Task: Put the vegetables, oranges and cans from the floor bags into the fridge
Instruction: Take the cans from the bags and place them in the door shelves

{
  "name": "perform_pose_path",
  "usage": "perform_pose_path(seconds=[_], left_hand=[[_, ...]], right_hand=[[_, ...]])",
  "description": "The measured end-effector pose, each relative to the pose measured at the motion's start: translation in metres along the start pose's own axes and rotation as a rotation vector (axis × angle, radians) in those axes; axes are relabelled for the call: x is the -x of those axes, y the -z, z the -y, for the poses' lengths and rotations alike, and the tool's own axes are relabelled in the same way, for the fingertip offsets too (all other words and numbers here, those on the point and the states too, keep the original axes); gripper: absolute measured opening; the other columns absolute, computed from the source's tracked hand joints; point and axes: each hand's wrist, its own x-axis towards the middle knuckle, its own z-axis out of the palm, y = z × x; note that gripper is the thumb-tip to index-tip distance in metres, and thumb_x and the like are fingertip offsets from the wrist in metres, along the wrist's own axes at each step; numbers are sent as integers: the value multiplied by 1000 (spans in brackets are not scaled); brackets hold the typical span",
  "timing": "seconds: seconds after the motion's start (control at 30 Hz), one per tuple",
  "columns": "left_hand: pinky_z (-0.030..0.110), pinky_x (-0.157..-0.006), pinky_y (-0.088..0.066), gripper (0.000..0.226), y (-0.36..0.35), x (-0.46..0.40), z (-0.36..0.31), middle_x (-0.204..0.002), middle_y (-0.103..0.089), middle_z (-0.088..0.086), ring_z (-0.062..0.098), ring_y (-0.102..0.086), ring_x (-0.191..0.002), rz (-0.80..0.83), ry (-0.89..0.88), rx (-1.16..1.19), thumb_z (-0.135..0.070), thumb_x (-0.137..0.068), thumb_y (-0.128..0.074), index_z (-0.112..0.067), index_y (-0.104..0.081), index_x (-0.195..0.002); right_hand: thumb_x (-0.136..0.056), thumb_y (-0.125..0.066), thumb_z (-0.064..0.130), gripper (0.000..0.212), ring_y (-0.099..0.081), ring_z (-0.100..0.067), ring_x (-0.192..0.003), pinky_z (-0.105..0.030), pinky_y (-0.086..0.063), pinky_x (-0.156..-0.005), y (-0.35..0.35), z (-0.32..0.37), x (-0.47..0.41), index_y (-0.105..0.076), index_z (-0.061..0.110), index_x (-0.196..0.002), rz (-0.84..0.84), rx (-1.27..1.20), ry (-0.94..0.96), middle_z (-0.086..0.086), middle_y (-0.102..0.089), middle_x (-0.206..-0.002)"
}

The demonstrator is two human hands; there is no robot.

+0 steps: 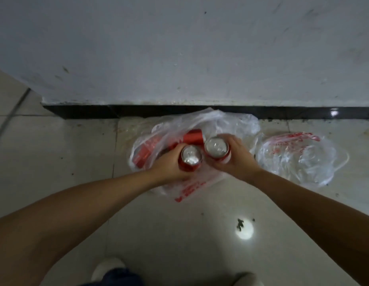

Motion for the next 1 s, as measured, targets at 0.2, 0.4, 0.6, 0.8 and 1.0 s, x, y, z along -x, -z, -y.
perform_pose_path(seconds=[0.2,0.4,0.6,0.8,1.0], left_hand=[[3,-78,-41,67,32,62,-96,-99,-53,-21,-8,-53,-89,-203,63,204,-1,-68,-79,-32,-43,-115],[33,-102,-42,82,99,139,-191,-109,-53,-20,11,-53,-111,-223,164,252,-29,-60,-86,-18,-44,-129],[27,-91,-43,65,173,220,-299,-110,-56,-7,13,-56,-105,-255,184,270,-11,-63,-85,-27,-43,-111],[28,-90,-46,70,219,274,-386,-107,-59,-10,16,-59,-108,-200,94,214,-26,-59,-86,-34,-42,-113],[21,-82,-40,67,258,313,-483,-109,-57,-11,9,-55,-100,-20,-136,71,-24,-69,-83,-30,-41,-122]], right_hand=[[-67,-85,21,64,-58,7,-89,-3,-46,-71,60,90,40,-50,16,-121,-86,-358,-254,15,-62,-100],[-70,-82,23,62,-58,-2,-90,-2,-38,-66,143,185,96,-50,18,-123,-34,-346,-324,11,-59,-101],[-68,-82,27,66,-56,-8,-98,-21,-42,-82,239,289,160,-51,19,-125,-33,-365,-366,9,-60,-108],[-69,-83,19,48,-62,-8,-95,-19,-46,-81,319,369,224,-54,29,-106,-163,-393,-375,18,-62,-94],[-73,-80,17,47,-55,-8,-91,-20,-43,-82,375,435,299,-52,21,-111,-459,-427,-428,10,-57,-94]])
